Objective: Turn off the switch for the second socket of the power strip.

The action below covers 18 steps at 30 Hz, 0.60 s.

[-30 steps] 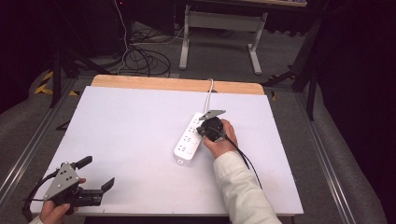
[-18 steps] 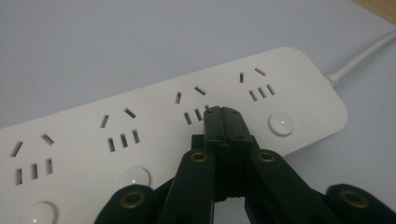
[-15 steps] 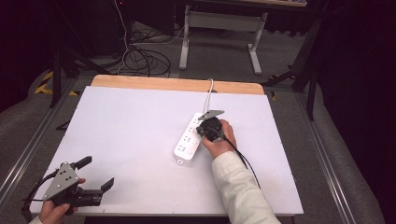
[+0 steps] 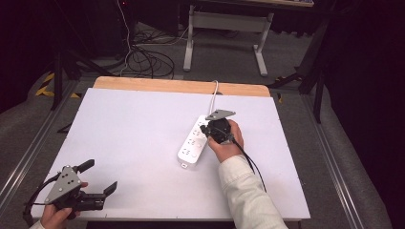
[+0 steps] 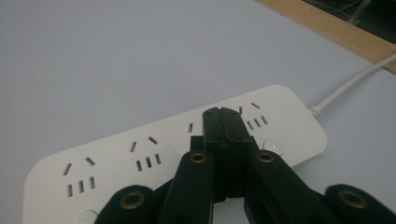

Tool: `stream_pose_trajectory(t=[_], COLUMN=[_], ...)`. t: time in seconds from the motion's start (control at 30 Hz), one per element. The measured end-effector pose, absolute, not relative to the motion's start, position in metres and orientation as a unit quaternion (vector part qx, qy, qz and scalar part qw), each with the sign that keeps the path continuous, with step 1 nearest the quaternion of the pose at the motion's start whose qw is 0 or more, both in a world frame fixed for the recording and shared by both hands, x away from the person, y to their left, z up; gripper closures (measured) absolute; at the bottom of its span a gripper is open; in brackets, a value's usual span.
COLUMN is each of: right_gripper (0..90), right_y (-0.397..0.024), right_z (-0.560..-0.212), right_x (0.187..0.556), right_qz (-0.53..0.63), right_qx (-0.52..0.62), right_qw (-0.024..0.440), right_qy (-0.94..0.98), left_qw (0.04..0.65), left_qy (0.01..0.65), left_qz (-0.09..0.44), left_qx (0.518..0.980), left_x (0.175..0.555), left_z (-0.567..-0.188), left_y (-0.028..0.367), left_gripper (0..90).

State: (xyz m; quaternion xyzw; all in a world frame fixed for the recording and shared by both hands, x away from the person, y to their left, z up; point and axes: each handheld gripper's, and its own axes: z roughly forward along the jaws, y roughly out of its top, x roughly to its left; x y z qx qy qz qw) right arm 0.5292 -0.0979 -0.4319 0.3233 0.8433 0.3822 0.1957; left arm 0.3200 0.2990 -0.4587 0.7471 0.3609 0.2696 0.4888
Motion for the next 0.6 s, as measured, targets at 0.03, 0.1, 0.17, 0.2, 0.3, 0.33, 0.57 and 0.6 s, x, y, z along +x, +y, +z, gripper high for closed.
stream_pose_trajectory(t=[0.03,0.1,0.17,0.2,0.3,0.33,0.57,0.6], right_gripper=[90.0,90.0,90.0,90.0,90.0,90.0,90.0,90.0], right_y=[-0.098,-0.1,-0.101,-0.102,-0.104,-0.105,-0.112,-0.113], right_z=[-0.43,-0.427,-0.424,-0.423,-0.418,-0.416,-0.403,-0.401], right_x=[0.529,0.528,0.527,0.526,0.523,0.521,0.513,0.512], right_qz=[0.385,0.391,0.395,0.397,0.404,0.407,0.423,0.426], right_qx=[0.325,0.323,0.324,0.323,0.32,0.321,0.31,0.31], right_qw=[0.194,0.195,0.193,0.193,0.194,0.193,0.202,0.203], right_qy=[0.842,0.84,0.838,0.837,0.835,0.833,0.827,0.825], left_qw=[0.489,0.489,0.489,0.489,0.489,0.49,0.49,0.489], left_qy=[0.361,0.363,0.363,0.363,0.363,0.363,0.365,0.365], left_qz=[0.27,0.268,0.268,0.268,0.268,0.268,0.267,0.267], left_qx=[0.747,0.747,0.746,0.747,0.747,0.746,0.745,0.745], left_x=[0.32,0.32,0.32,0.32,0.32,0.32,0.32,0.32], left_z=[-0.459,-0.459,-0.459,-0.459,-0.459,-0.459,-0.459,-0.459], left_y=[0.299,0.299,0.299,0.299,0.299,0.299,0.299,0.299], left_gripper=[0.4,0.4,0.4,0.4,0.4,0.4,0.4,0.4])
